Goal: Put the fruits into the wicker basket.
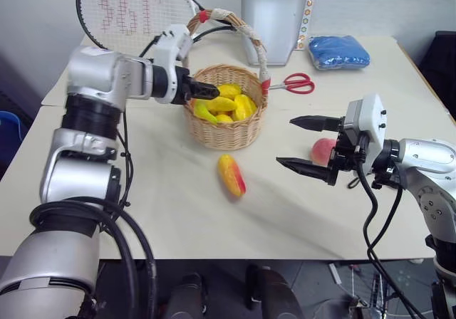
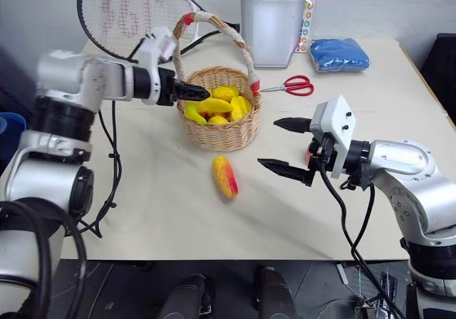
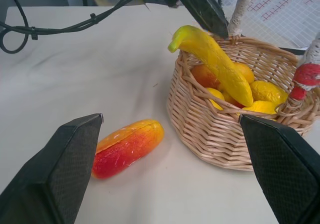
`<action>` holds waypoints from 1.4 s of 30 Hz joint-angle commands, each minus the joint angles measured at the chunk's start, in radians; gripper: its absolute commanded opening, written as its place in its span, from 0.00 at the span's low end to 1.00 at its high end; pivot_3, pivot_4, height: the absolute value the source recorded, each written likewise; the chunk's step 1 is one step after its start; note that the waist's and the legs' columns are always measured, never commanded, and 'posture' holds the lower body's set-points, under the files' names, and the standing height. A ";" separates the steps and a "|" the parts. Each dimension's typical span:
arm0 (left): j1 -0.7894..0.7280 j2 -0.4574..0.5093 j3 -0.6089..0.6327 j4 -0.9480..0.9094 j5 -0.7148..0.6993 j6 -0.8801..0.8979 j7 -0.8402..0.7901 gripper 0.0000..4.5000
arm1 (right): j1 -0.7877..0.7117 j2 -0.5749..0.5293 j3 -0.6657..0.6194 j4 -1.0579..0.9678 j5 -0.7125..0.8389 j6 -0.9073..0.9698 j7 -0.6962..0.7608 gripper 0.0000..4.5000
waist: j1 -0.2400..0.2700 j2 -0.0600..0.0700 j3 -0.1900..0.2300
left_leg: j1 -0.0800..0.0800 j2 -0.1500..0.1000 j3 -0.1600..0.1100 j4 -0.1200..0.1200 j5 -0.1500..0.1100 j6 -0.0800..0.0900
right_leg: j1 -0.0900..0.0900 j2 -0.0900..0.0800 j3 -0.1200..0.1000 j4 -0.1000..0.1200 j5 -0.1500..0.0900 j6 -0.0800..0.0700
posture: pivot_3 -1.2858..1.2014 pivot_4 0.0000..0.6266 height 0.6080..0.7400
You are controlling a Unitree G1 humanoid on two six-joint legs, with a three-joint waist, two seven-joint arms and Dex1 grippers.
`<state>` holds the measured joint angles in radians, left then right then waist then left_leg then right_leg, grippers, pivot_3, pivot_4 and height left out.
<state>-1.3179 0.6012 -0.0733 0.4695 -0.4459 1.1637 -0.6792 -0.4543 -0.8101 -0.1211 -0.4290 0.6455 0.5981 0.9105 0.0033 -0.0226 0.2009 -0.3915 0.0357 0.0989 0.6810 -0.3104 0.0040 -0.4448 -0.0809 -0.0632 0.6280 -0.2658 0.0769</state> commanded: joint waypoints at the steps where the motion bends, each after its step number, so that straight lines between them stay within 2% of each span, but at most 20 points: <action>1: 0.054 0.067 0.092 -0.199 -0.078 0.069 -0.053 0.74 | -0.024 0.011 0.000 -0.012 0.007 -0.016 0.003 1.00 | -0.002 0.000 0.000 | 0.000 0.000 0.000 0.001 0.000 0.000 | 0.000 0.000 0.000 0.000 0.000 0.000 | 0.52 0.24 1.00; 7: 0.355 0.265 0.229 -0.596 -0.265 0.198 -0.181 0.74 | -0.030 0.003 0.007 0.003 -0.011 -0.025 0.017 1.00 | -0.015 0.000 0.000 | 0.002 0.005 0.002 0.000 0.000 -0.002 | 0.000 0.000 0.005 0.001 0.000 -0.001 | 0.52 0.24 1.00; 10: 0.575 0.390 0.335 -0.764 -0.330 0.244 -0.222 0.74 | 0.008 -0.041 -0.045 -0.006 -0.014 -0.018 0.029 1.00 | -0.016 0.000 0.000 | 0.003 0.005 0.002 -0.001 -0.001 -0.002 | 0.000 0.000 0.012 0.000 -0.001 -0.001 | 0.52 0.24 1.00; 14: 0.825 0.456 0.483 -0.898 -0.337 0.282 -0.188 0.74 | 0.082 -0.093 -0.138 -0.044 0.057 0.025 0.061 1.00 | -0.002 0.000 0.000 | 0.002 0.005 0.000 0.001 -0.001 -0.002 | 0.001 0.000 0.011 0.000 -0.002 -0.003 | 0.52 0.24 1.00; 16: 0.939 0.466 0.547 -0.971 -0.356 0.291 -0.195 0.83 | 0.122 -0.119 -0.158 -0.063 0.073 0.032 0.087 1.00 | -0.002 0.000 0.000 | 0.003 0.004 0.000 0.000 -0.002 -0.001 | 0.001 0.000 0.011 0.000 -0.002 -0.003 | 0.52 0.24 1.00; 19: 0.977 0.414 0.573 -1.029 -0.399 0.334 -0.148 0.99 | 0.164 -0.143 -0.173 -0.079 0.115 0.056 0.122 1.00 | 0.000 0.000 0.000 | 0.003 0.004 -0.001 0.000 -0.002 0.000 | 0.002 -0.001 0.011 -0.001 -0.002 -0.003 | 0.52 0.24 1.00; 22: 0.880 0.304 0.509 -1.016 -0.420 0.432 -0.037 0.99 | 0.194 -0.169 -0.171 -0.093 0.153 0.084 0.156 1.00 | 0.002 0.000 0.000 | 0.004 0.002 -0.003 0.001 -0.005 0.005 | 0.003 -0.002 0.011 0.000 -0.001 -0.003 | 0.52 0.24 1.00; 26: 0.762 0.154 0.410 -0.908 -0.489 0.451 0.178 0.99 | 0.205 -0.166 -0.153 -0.108 0.108 0.048 0.135 1.00 | 0.006 0.000 0.000 | 0.005 0.002 -0.003 0.001 -0.005 0.005 | 0.006 -0.001 0.011 0.000 -0.001 -0.002 | 0.52 0.24 1.00; 30: 0.648 -0.084 0.355 -0.710 -0.576 0.451 0.555 0.99 | 0.232 -0.156 -0.139 -0.127 0.094 0.029 0.129 1.00 | 0.013 -0.001 0.000 | 0.006 0.002 -0.004 0.001 -0.004 0.005 | 0.006 -0.002 0.011 0.001 0.000 -0.001 | 0.52 0.24 1.00; 33: 0.576 -0.198 0.314 -0.555 -0.716 0.451 0.754 0.99 | 0.244 -0.139 -0.129 -0.141 0.092 0.021 0.105 1.00 | 0.017 -0.001 0.000 | 0.005 0.002 -0.003 0.001 -0.002 0.000 | 0.006 -0.002 0.011 0.000 0.000 -0.001 | 0.52 0.24 1.00; 37: 0.505 -0.235 0.266 -0.413 -0.916 0.451 0.952 0.99 | 0.255 -0.121 -0.121 -0.154 0.084 0.017 0.078 1.00 | 0.017 -0.001 -0.001 | 0.005 0.002 -0.003 0.002 -0.002 0.000 | 0.006 -0.002 0.011 0.000 0.000 0.000 | 0.52 0.24 1.00; 42: 0.455 -0.268 0.203 -0.269 -1.058 0.451 1.124 0.99 | 0.290 -0.099 -0.127 -0.173 0.069 0.004 0.038 1.00 | 0.020 -0.001 -0.001 | 0.006 0.001 -0.003 0.002 0.000 -0.002 | 0.006 -0.001 0.011 0.001 0.000 0.000 | 0.52 0.24 1.00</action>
<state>-0.8525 0.3420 0.1500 0.1762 -1.4471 1.6154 0.3998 -0.1667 -0.9170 -0.2344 -0.5616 0.7185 0.6262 0.9630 0.0235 -0.0234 0.2002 -0.3858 0.0362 0.0957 0.6826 -0.3108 0.0018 -0.4389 -0.0821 -0.0523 0.6284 -0.2656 0.0764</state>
